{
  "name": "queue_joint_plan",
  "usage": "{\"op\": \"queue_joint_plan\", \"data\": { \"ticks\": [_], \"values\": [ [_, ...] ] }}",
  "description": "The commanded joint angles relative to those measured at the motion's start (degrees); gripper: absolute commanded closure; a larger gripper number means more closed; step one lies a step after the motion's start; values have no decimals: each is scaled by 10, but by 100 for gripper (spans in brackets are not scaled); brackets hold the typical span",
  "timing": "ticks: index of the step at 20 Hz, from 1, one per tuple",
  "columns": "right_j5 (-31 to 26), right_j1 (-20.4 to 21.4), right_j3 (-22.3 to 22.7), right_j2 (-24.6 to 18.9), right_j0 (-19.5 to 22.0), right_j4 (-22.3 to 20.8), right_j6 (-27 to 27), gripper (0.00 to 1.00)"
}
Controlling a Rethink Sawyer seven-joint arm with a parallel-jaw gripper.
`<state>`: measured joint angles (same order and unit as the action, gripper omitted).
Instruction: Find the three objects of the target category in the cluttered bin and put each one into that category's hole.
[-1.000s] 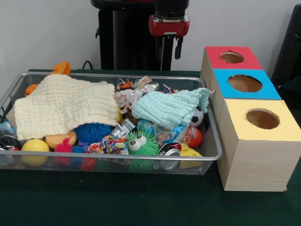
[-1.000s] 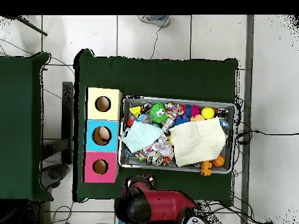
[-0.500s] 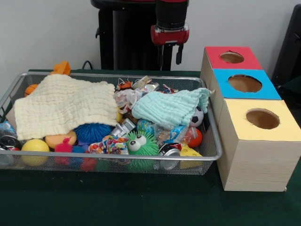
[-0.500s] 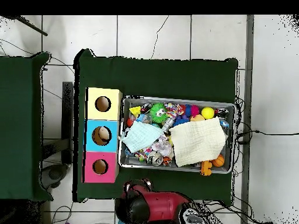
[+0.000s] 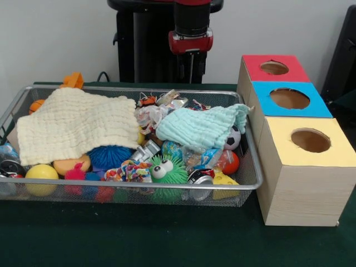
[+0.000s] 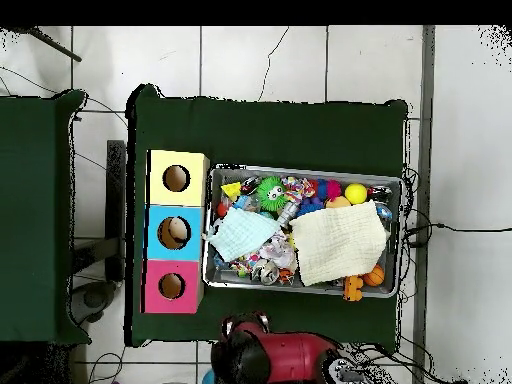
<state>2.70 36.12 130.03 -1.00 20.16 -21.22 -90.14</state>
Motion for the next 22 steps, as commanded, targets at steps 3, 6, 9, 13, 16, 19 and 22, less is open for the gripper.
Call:
{"op": "queue_joint_plan", "data": {
  "ticks": [3, 6, 9, 13, 16, 19, 22],
  "values": [
    [19, 31, 5, -52, 41, -33, -72, 0],
    [10, 38, 5, -56, 51, -39, -68, 0],
    [30, 20, -7, -34, 42, -54, -67, 0],
    [30, 25, 1, -39, 59, -62, -71, 0],
    [28, 28, 7, -49, 76, -72, -69, 0],
    [28, 23, 3, -46, 81, -80, -66, 0],
    [27, 17, -3, -46, 90, -87, -63, 0]
  ]
}}
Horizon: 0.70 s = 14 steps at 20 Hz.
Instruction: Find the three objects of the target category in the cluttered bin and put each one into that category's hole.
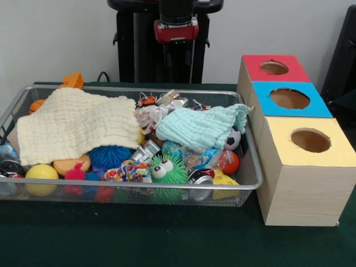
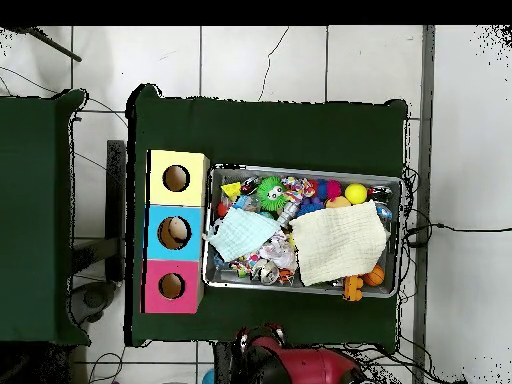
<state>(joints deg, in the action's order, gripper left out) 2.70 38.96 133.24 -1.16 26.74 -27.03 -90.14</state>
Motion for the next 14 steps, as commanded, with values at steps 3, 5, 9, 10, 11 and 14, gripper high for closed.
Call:
{"op": "queue_joint_plan", "data": {
  "ticks": [3, 5, 9, 10, 11, 14],
  "values": [
    [19, -15, -40, -53, 39, -33, -60, 0],
    [11, -12, -42, -57, 45, -34, -58, 0],
    [-15, 4, -42, -67, 53, -31, -52, 0],
    [-21, 7, -42, -69, 54, -29, -50, 0],
    [-25, 9, -43, -68, 54, -29, -48, 0],
    [-40, 14, -47, -68, 57, -27, -42, 0]
  ]
}}
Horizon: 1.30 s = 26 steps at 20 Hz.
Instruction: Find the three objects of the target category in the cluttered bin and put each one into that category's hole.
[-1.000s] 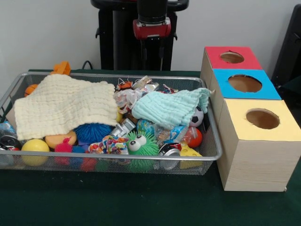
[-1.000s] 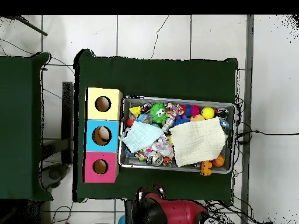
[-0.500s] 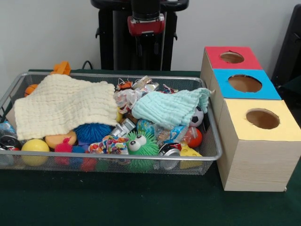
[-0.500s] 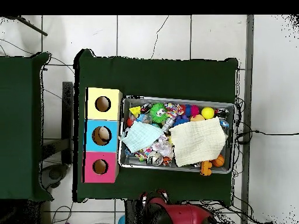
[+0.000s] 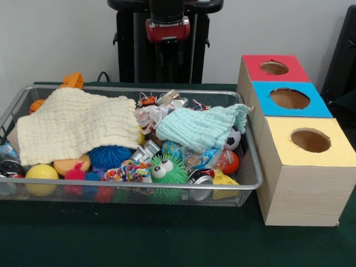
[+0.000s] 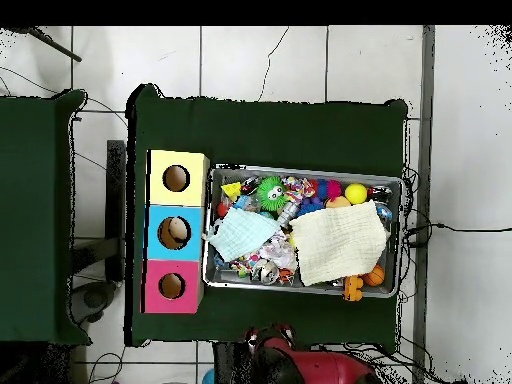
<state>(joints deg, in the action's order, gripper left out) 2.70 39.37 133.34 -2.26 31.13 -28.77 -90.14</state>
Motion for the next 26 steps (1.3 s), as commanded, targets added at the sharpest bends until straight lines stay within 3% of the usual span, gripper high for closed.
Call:
{"op": "queue_joint_plan", "data": {
  "ticks": [1, 14, 18, 26],
  "values": [
    [-44, 11, -52, -55, 14, -12, -38, 0],
    [-78, 28, -66, -47, 9, -9, -27, 0],
    [-95, 43, -63, -44, -4, 0, -30, 0],
    [-154, 81, -68, -63, 12, 8, -8, 0]
  ]
}}
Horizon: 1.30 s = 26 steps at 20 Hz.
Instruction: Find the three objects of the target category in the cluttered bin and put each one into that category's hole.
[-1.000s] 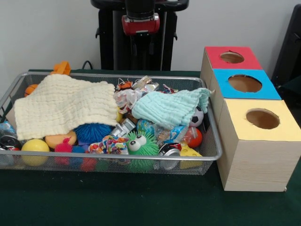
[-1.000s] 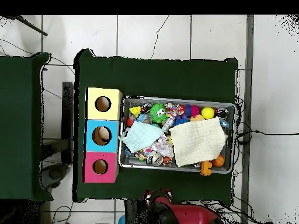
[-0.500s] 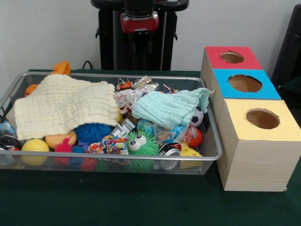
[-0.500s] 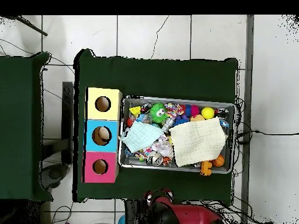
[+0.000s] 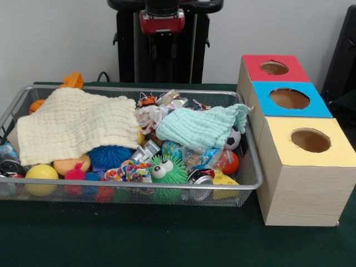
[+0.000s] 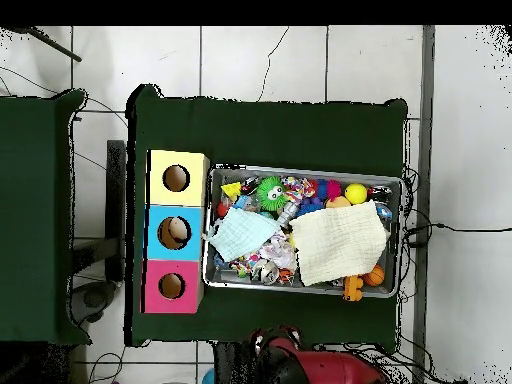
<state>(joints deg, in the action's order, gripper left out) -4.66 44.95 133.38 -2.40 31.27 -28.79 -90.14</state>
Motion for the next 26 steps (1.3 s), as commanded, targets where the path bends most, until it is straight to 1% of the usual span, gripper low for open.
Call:
{"op": "queue_joint_plan", "data": {
  "ticks": [1, 10, 17, 23, 26],
  "values": [
    [-88, 29, -69, -67, 15, 9, -5, 0],
    [-122, 34, -78, -115, 64, 7, 15, 0],
    [-132, 35, -83, -125, 70, 1, 8, 0],
    [-134, 33, -82, -136, 87, -7, 17, 0],
    [-134, 32, -82, -135, 85, -9, 10, 0]
  ]
}}
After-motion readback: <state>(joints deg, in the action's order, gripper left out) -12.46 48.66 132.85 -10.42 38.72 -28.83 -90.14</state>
